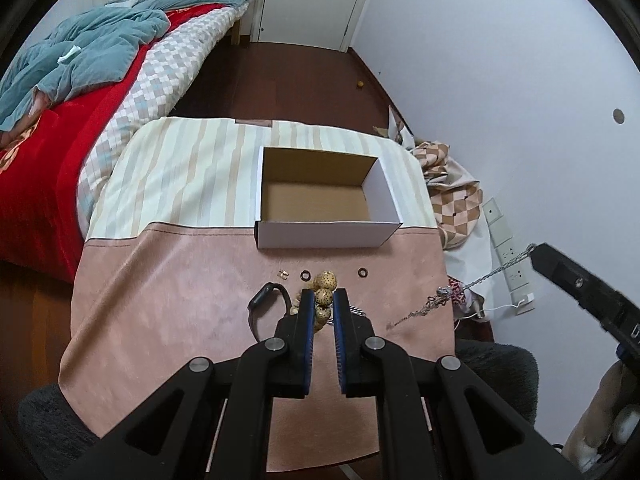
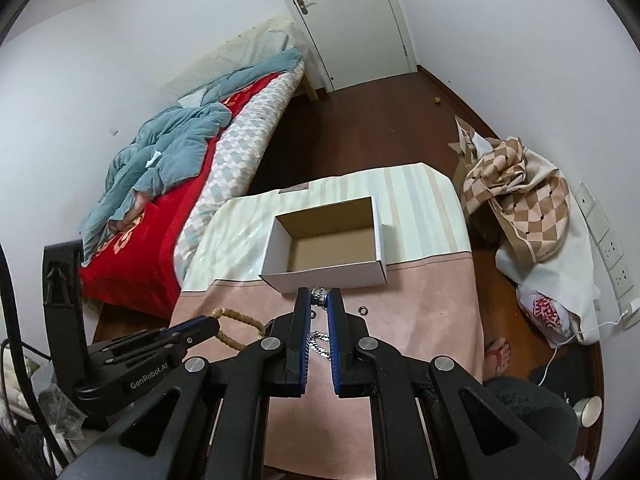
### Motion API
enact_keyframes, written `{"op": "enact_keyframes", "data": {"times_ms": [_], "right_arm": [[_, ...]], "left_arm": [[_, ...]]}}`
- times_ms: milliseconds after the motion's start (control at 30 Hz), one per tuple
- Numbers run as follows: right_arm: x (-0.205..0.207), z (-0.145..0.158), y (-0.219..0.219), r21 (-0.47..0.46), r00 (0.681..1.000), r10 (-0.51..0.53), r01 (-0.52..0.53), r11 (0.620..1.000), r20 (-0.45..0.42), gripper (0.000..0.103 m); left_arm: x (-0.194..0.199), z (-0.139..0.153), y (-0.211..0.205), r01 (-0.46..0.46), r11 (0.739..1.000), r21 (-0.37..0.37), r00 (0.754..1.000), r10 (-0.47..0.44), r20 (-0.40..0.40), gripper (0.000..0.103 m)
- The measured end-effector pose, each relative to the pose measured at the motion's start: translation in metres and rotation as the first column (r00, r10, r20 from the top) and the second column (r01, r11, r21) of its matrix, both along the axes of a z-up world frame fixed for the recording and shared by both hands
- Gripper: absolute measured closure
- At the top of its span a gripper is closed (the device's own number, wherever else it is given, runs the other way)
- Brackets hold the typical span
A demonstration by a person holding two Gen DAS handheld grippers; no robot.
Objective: Organize jewelry
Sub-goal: 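Carry the necklace and bead bracelet into the white box and open both tools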
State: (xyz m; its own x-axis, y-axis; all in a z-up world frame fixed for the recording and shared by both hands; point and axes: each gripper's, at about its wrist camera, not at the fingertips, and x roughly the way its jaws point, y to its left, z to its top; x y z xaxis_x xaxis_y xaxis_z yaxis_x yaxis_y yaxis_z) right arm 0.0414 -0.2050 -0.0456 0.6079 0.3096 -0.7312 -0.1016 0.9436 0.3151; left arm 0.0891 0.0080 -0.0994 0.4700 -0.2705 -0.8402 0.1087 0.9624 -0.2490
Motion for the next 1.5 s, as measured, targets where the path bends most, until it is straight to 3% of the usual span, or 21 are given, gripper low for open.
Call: {"op": "enact_keyframes", "data": {"times_ms": [167,400,567,733,900,1200,1367,1500], "right_arm": [[0.001,0.009,0.005,-0.004,0.999,0.031,-0.031,1.0,0.006,0.095],[0.026,0.044,0.015,-0.014,0.995,0.066,-0.065,0.998,0.076,0.095],[0.068,0.056,0.024,-0.037,0.991,0.088,-0.084,0.996,0.102,0.095],[0.117,0.049,0.03,-0.066,0.991,0.094,-0.089,0.994,0.091,0.095],[0.17,0.015,0.032,-0.071,0.996,0.092,-0.091,0.993,0.014,0.095],[0.242,-0.081,0.034,-0.03,0.974,0.101,-0.11,0.993,-0.205,0.095],[0.261,-0.117,0.034,-0.028,0.95,0.113,-0.126,0.992,-0.291,0.094],[0.265,-0.131,0.032,-0.027,0.935,0.115,-0.132,0.991,-0.337,0.091]], "left_arm": [[0.003,0.011,0.001,0.009,1.0,-0.012,1.0,-0.009,0.012,0.097],[0.027,0.045,-0.001,0.032,0.999,-0.008,0.997,-0.032,0.076,0.097],[0.06,0.065,-0.002,0.041,0.999,0.01,0.992,-0.042,0.117,0.097],[0.1,0.057,-0.002,0.039,0.999,0.019,0.995,-0.041,0.096,0.097],[0.144,0.02,-0.005,0.041,0.999,0.012,0.999,-0.042,0.02,0.097],[0.204,-0.057,-0.014,0.063,0.997,0.048,0.992,-0.057,-0.114,0.096],[0.222,-0.077,-0.014,0.037,0.998,0.048,0.984,-0.028,-0.178,0.095],[0.225,-0.076,-0.013,0.015,0.999,0.053,0.984,-0.005,-0.178,0.092]]}}
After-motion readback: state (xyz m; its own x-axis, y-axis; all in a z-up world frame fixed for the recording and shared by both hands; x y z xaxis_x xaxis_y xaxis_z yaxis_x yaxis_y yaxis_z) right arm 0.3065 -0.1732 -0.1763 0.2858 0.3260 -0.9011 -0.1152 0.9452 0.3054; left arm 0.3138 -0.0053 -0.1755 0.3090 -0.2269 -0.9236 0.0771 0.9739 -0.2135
